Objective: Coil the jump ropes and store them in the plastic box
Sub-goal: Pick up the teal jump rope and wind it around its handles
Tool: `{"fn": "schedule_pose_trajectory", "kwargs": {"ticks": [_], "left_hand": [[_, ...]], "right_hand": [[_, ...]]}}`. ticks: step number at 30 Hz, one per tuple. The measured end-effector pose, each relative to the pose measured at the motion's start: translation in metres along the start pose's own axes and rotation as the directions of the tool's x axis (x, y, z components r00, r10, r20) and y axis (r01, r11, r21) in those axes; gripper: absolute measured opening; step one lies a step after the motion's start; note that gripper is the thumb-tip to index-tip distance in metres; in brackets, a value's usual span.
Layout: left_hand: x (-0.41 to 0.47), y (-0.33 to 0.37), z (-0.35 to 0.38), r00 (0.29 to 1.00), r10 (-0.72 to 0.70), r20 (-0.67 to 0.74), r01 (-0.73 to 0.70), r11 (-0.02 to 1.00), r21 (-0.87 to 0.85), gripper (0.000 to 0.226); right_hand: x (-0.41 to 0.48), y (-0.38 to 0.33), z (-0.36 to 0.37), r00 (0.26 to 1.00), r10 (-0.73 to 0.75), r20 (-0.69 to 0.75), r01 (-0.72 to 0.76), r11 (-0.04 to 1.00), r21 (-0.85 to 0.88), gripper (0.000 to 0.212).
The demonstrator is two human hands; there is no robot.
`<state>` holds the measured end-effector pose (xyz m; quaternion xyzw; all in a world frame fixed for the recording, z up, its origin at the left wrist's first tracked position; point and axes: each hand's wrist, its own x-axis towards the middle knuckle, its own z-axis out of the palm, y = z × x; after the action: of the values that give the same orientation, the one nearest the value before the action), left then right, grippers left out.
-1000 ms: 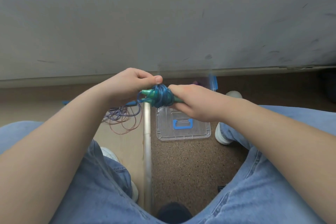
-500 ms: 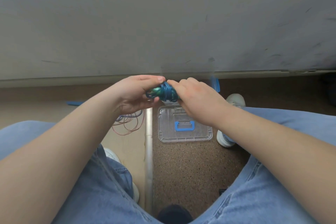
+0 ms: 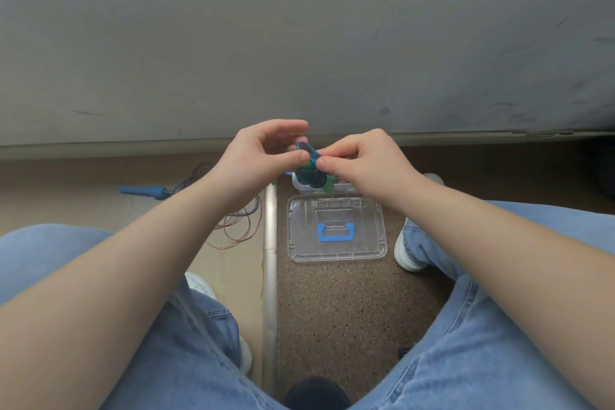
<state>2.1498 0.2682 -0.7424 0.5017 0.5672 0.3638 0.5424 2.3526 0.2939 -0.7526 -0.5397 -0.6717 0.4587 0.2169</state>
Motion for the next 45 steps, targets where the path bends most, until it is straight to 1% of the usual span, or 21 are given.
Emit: {"fn": "schedule_pose_trajectory", "kwargs": {"ticks": [2,5,7,8,10,11,12,13,17,21,23,25,27,30,34,36,39,41,42,44,45], "left_hand": [[0.0,0.001,-0.001,1.0,0.014,0.019,-0.014,0.999,0.031,0.047],[0.0,0.001,0.001,0.999,0.042,0.026,-0.046,0.981,0.189,0.039],[0.002,-0.003,0.003,0.998,0.043,-0.053,-0.029,0.973,0.229,0.027],[0.004,-0.005,0.002,0.993,0.036,-0.111,-0.009,0.972,0.234,0.022],[0.007,-0.009,0.001,0.982,0.027,-0.186,0.019,0.97,0.241,0.017],[0.008,-0.009,0.0,0.982,0.026,-0.189,0.02,0.971,0.239,0.018],[0.009,-0.009,-0.001,0.984,0.029,-0.176,0.012,0.973,0.232,0.02],[0.008,-0.008,-0.001,0.987,0.038,-0.153,-0.003,0.976,0.219,0.022],[0.003,0.001,0.005,0.993,0.108,-0.044,-0.099,0.98,0.175,0.028],[-0.004,0.005,0.007,0.986,0.162,0.04,-0.167,0.966,0.196,0.037],[-0.007,0.005,0.007,0.984,0.169,0.053,-0.175,0.973,0.149,0.045],[-0.007,0.003,0.007,0.986,0.165,0.027,-0.167,0.983,0.077,0.054],[-0.005,0.0,0.007,0.984,0.174,-0.023,-0.173,0.984,0.043,0.061],[-0.005,-0.002,0.013,0.98,0.187,-0.067,-0.185,0.982,0.036,0.065],[-0.006,-0.002,0.019,0.979,0.192,-0.066,-0.19,0.981,0.033,0.065],[-0.006,-0.001,0.017,0.981,0.188,-0.039,-0.189,0.982,-0.021,0.064],[-0.009,0.003,0.014,0.979,0.199,0.041,-0.192,0.972,-0.132,0.063],[-0.01,0.004,0.014,0.976,0.202,0.085,-0.187,0.97,-0.158,0.062],[-0.01,0.004,0.014,0.977,0.194,0.091,-0.177,0.971,-0.162,0.061],[-0.008,0.005,0.012,0.981,0.177,0.078,-0.162,0.971,-0.175,0.06],[-0.008,0.006,0.011,0.983,0.174,0.064,-0.16,0.97,-0.184,0.06]], "right_hand": [[-0.002,0.0,0.001,0.999,0.008,-0.031,-0.008,1.0,0.002,0.014],[-0.004,0.0,0.005,0.995,-0.027,-0.1,0.02,0.998,-0.067,0.008],[-0.005,-0.001,0.006,0.992,-0.053,-0.114,0.043,0.995,-0.094,0.007],[-0.006,-0.002,0.007,0.993,-0.066,-0.101,0.056,0.993,-0.1,0.007],[-0.012,-0.008,0.009,0.988,-0.149,-0.035,0.14,0.971,-0.192,0.006],[-0.016,-0.011,0.011,0.979,-0.204,0.002,0.198,0.949,-0.245,0.007],[-0.018,-0.013,0.013,0.972,-0.236,0.019,0.233,0.939,-0.253,0.007],[-0.019,-0.015,0.014,0.973,-0.23,0.008,0.226,0.948,-0.223,0.007],[-0.01,-0.014,0.012,0.985,-0.117,-0.13,0.104,0.989,-0.103,0.012],[-0.005,-0.014,0.01,0.984,-0.07,-0.161,0.057,0.995,-0.083,0.017],[-0.003,-0.011,0.01,0.987,-0.042,-0.155,0.031,0.997,-0.07,0.014],[-0.001,-0.008,0.01,0.99,-0.017,-0.139,0.014,1.0,-0.022,0.012],[0.001,-0.008,0.011,0.994,0.005,-0.112,-0.005,1.0,0.003,0.018],[0.002,-0.012,0.01,0.997,0.05,-0.056,-0.052,0.998,-0.028,0.031],[0.002,-0.015,0.011,0.995,0.098,0.013,-0.097,0.993,-0.067,0.026],[0.002,-0.015,0.011,0.995,0.101,0.021,-0.1,0.995,-0.019,0.022],[0.002,-0.015,0.01,0.99,0.141,0.022,-0.143,0.979,0.145,0.018],[0.001,-0.013,0.01,0.991,0.132,0.017,-0.133,0.973,0.191,0.018],[0.001,-0.012,0.01,0.994,0.105,0.016,-0.106,0.978,0.18,0.018],[-0.001,-0.012,0.01,0.999,0.044,0.019,-0.046,0.987,0.154,0.018],[-0.002,-0.012,0.009,1.0,0.026,0.016,-0.028,0.985,0.168,0.018]]}}
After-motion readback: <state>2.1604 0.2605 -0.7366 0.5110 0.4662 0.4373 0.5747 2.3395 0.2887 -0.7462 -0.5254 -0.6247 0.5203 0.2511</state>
